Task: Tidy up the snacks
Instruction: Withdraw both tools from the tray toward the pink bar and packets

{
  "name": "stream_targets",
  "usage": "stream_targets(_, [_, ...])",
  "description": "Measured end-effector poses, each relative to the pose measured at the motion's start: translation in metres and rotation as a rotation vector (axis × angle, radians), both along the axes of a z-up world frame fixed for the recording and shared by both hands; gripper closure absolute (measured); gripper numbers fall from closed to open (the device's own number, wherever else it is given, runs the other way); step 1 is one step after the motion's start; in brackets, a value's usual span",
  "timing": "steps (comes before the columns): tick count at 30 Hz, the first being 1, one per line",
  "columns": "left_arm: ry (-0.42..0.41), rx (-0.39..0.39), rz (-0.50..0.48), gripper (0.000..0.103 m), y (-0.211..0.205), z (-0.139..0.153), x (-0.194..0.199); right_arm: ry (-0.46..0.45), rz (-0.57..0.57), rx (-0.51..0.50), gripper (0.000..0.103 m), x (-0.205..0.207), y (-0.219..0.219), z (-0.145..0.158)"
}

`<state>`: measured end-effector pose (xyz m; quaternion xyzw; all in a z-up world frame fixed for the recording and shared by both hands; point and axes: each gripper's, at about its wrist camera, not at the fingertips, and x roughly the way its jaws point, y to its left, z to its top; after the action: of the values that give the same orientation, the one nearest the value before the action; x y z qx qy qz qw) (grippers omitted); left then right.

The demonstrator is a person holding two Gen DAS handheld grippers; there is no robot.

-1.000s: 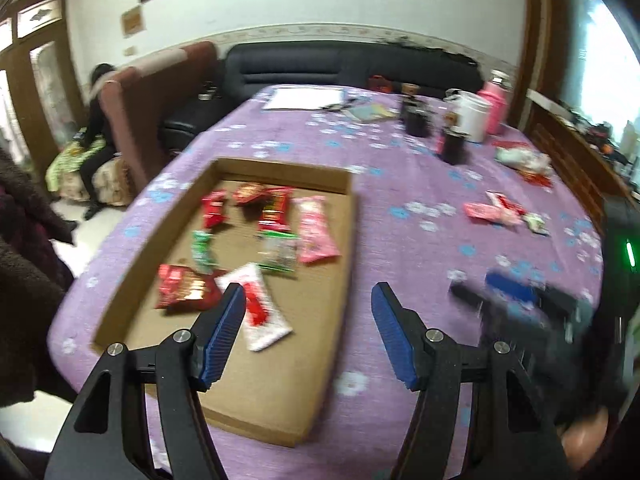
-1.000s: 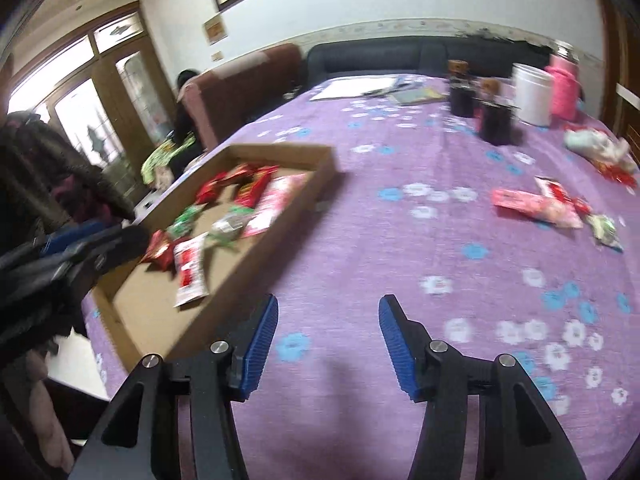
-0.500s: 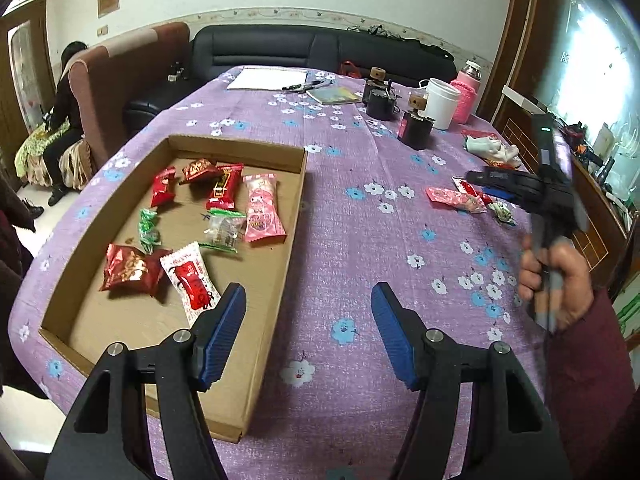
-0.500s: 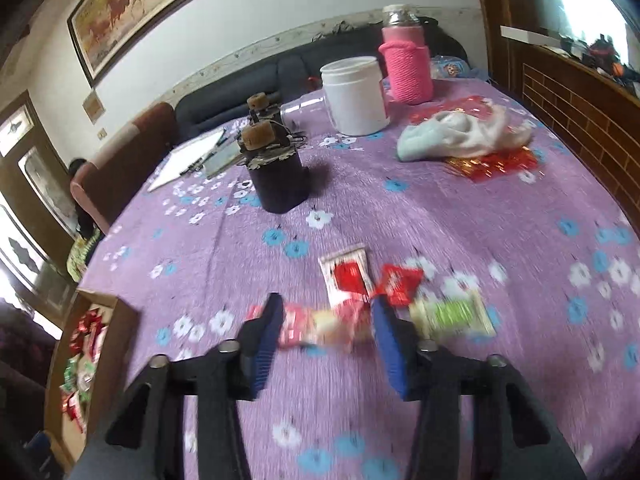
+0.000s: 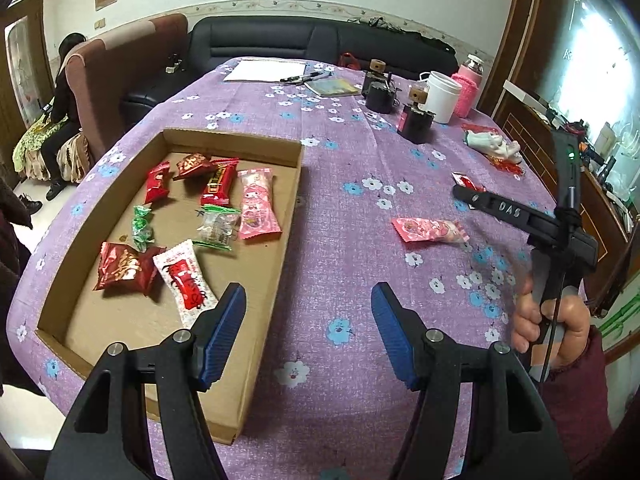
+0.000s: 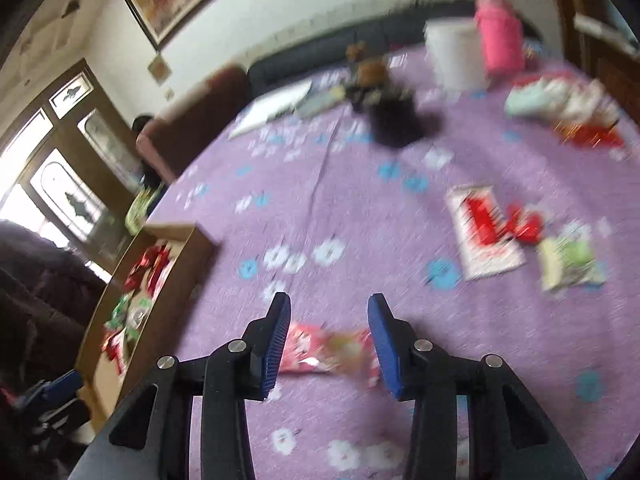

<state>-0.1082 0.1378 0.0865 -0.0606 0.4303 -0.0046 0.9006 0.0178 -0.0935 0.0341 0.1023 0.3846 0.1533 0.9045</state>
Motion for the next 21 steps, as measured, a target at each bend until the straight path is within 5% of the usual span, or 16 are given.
stream_targets(10, [0.095, -0.076, -0.088, 0.039, -0.039, -0.02, 0.028, -0.041, -0.232, 0.085, 0.055, 0.005, -0.073, 0.005])
stream_targets(21, [0.166, -0.218, -0.071, 0.039, -0.045, -0.039, 0.081, -0.076, -0.276, 0.016, 0.053, 0.002, -0.08, 0.01])
